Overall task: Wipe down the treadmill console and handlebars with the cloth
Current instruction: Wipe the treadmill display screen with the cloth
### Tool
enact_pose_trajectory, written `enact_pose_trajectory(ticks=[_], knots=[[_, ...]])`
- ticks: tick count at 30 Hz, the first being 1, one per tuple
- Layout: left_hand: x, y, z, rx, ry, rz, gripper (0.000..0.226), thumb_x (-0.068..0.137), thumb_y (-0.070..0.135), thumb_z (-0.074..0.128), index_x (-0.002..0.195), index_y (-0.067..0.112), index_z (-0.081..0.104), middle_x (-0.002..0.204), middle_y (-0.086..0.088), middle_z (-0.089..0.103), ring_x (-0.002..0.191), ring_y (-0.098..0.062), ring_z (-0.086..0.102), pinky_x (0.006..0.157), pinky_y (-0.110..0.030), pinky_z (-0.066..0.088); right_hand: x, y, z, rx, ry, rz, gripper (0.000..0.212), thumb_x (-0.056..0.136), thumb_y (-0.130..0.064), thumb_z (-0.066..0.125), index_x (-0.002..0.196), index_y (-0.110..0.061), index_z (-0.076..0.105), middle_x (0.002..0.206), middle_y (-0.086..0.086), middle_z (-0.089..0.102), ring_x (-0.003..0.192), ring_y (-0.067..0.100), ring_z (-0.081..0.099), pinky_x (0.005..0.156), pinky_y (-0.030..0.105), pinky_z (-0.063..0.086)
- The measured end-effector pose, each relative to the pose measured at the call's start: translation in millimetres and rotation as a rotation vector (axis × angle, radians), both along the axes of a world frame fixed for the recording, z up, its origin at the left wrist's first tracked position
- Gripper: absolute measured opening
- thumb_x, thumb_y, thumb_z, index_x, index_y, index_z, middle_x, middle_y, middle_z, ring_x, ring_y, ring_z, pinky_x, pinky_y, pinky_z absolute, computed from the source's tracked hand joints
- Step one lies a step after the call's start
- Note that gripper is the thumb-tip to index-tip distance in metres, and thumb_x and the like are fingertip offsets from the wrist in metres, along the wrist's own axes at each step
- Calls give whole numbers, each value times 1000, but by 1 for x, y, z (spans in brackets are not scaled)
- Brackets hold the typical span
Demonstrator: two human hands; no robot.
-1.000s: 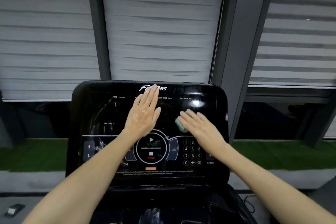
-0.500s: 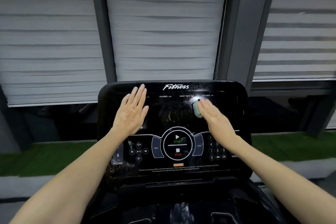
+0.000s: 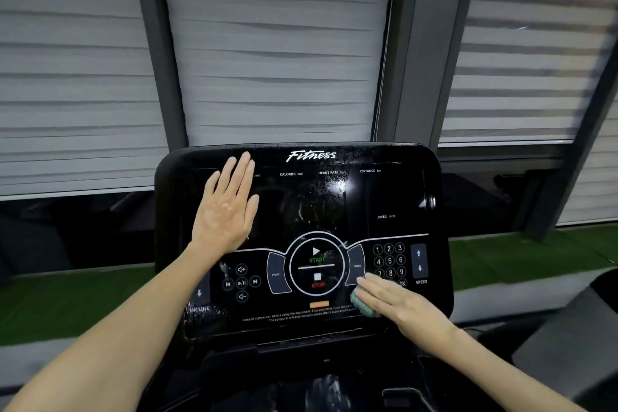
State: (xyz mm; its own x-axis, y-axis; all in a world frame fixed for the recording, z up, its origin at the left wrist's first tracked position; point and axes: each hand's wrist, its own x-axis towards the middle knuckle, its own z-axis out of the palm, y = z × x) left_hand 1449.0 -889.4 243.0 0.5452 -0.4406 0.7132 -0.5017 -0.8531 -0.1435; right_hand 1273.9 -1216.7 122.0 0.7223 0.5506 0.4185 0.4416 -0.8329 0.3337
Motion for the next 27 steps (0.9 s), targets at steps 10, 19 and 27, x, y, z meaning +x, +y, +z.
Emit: enact_pose_trajectory(ticks=[10,19,27], knots=[[-1,0,0,-3,-30,16,63,101,36,26,156,5,19,165,-8,13,151,-27,16,120,-44,20,89,14,138,362,-247,-186,80,61,28,58,136,-1,50,140,19,50,129,34,48,109,41,35],[-2,0,0,-11,-41,7,63,101,35,27,155,4,21,164,-9,15,150,-28,18,119,-46,22,105,37,152,477,-350,-130,62,64,28,58,123,6,59,131,25,56,118,41,56,83,48,57],[-3,-1,-1,-10,-41,11,63,101,35,28,155,4,20,165,-9,14,150,-28,18,119,-46,21,25,50,30,340,-140,41,69,63,29,60,128,4,56,136,18,53,128,31,50,110,28,36]])
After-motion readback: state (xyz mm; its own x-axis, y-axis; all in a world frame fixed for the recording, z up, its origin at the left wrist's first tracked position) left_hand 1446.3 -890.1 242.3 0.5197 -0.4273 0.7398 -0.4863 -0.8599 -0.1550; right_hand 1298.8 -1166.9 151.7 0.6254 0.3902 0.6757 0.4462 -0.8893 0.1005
